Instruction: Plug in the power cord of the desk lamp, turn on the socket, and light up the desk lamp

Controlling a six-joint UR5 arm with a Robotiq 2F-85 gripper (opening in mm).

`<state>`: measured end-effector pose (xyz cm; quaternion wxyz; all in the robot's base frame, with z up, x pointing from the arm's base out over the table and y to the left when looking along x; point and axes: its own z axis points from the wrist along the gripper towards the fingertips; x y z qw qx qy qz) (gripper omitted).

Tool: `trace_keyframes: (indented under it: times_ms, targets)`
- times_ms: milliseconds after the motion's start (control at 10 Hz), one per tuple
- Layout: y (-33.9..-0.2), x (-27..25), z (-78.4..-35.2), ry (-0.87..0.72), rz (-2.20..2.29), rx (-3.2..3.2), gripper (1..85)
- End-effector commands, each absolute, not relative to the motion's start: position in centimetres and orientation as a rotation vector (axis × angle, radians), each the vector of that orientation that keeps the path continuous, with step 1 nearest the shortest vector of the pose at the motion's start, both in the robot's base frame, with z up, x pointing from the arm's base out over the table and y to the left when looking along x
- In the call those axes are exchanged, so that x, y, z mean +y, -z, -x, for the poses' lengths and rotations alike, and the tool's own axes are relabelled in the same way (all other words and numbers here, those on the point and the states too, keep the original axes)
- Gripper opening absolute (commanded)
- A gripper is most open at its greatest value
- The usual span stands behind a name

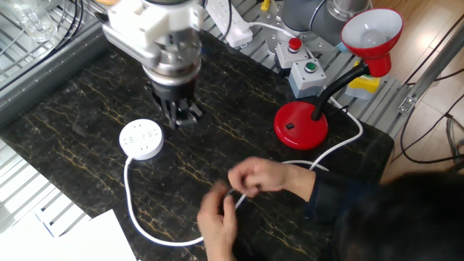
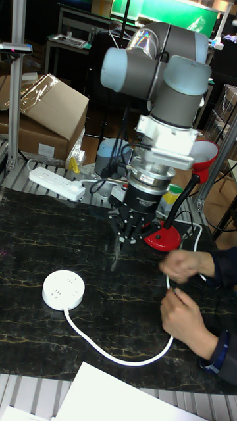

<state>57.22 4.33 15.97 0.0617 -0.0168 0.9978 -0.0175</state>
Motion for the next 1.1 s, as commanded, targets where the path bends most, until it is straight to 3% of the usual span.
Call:
trace_keyframes:
  times_ms: [0, 300, 500, 600, 1000]
  targets:
    - [-16.0, 5.7, -57.9, 0.036, 0.040, 2.998, 1.3]
    - [-15.9, 7.3, -57.3, -0.056, 0.124, 3.017, 1.3]
    - [-15.9, 6.9, -56.8, -0.031, 0.150, 3.034, 1.3]
    - [-15.7, 7.0, -57.0, 0.072, 0.201, 3.036, 1.3]
    - [-15.6, 8.7, -57.4, -0.002, 0.288, 3.006, 1.3]
